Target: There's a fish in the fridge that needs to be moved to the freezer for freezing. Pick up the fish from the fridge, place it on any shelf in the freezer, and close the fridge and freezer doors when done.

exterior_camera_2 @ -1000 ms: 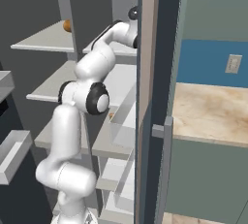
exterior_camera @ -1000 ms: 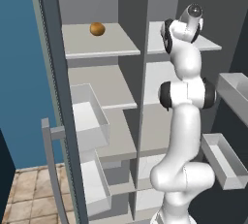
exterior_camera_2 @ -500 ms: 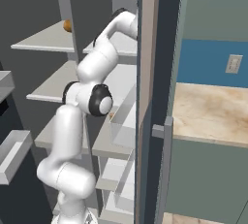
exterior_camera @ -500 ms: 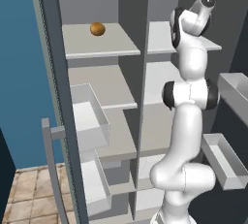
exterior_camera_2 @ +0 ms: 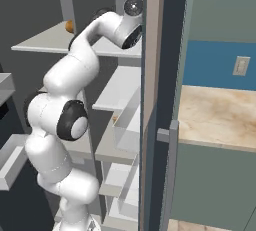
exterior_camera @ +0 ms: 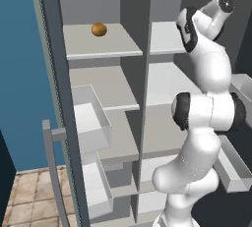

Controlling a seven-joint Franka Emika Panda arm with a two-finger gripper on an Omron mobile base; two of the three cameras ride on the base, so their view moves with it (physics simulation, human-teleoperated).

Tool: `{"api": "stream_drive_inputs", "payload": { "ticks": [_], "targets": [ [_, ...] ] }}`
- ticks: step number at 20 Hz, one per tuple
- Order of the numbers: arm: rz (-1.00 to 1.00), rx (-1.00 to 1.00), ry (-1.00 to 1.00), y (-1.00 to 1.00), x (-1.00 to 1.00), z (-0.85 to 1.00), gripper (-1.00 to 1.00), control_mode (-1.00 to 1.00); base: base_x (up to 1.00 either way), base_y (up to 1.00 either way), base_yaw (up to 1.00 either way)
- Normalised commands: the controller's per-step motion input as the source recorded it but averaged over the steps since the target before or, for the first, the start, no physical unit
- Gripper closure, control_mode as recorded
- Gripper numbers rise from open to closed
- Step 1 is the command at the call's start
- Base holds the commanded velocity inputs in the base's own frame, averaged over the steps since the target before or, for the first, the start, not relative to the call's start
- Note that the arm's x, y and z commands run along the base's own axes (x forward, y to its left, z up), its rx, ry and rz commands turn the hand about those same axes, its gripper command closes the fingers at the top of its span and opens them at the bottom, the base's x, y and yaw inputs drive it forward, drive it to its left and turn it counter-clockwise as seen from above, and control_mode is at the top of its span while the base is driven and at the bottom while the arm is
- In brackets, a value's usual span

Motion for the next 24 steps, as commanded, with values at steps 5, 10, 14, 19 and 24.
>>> {"api": "stream_drive_inputs", "payload": {
  "ticks": [5, 10, 14, 19, 24],
  "targets": [
    [0.0, -0.03, -0.44, 0.66, -1.0, -0.73, 1.0, -1.0, 0.0, 0.0, 0.0],
    [0.0, 0.0, -0.19, 0.4, -1.0, 0.34, 1.0, -1.0, 0.0, 0.0, 0.0],
    [0.01, 0.0, -0.04, 0.03, -1.0, 1.0, 1.0, -1.0, 0.0, 0.0, 0.0],
    [0.0, 0.0, -0.01, 0.05, -1.0, 0.91, 1.0, -1.0, 0.0, 0.0, 0.0],
    [0.03, 0.0, 0.04, 0.43, -1.0, 0.55, 1.0, -1.0, 0.0, 0.0, 0.0]
  ]
}}
